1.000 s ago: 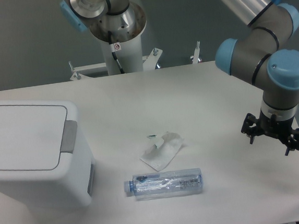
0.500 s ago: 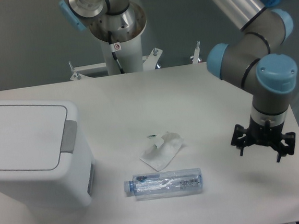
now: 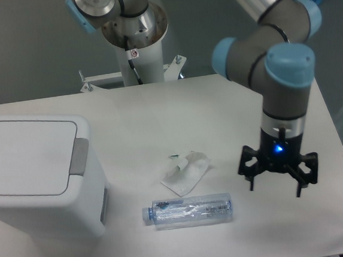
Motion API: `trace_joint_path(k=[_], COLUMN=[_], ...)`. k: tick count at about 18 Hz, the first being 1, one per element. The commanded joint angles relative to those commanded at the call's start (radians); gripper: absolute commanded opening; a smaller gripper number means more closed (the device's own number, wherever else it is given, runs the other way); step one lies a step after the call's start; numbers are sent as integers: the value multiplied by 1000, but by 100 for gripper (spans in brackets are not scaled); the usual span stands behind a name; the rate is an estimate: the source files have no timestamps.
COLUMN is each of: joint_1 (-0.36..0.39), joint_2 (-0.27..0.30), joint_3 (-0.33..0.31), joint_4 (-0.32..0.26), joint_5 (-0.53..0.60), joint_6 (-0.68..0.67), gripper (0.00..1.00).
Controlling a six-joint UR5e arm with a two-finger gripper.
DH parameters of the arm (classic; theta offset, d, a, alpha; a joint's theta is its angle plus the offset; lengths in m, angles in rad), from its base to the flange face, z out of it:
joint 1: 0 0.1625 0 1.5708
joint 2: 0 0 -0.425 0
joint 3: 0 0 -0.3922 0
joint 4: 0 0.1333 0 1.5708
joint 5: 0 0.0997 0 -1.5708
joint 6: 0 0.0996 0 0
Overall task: Open the trash can
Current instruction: 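Move the open gripper over the table toward the white trash bin lid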
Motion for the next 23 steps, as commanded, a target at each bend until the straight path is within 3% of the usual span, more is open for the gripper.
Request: trace_joint_path(k=[5,9,13,15,19,23], joint_1=[6,-6,-69,-90,-143,-195], joint_2=[41,60,91,146,236,255], joint_3=[-57,-84,-104,-138,-236,-270], joint_4=[-3,-3,-3,-3,-3,2], joint_5=[-149,-169,-180,-181,-177,-175], joint_6=[-161,-281,-356,-412,-428,-430], gripper=[100,100,100,100,100,100])
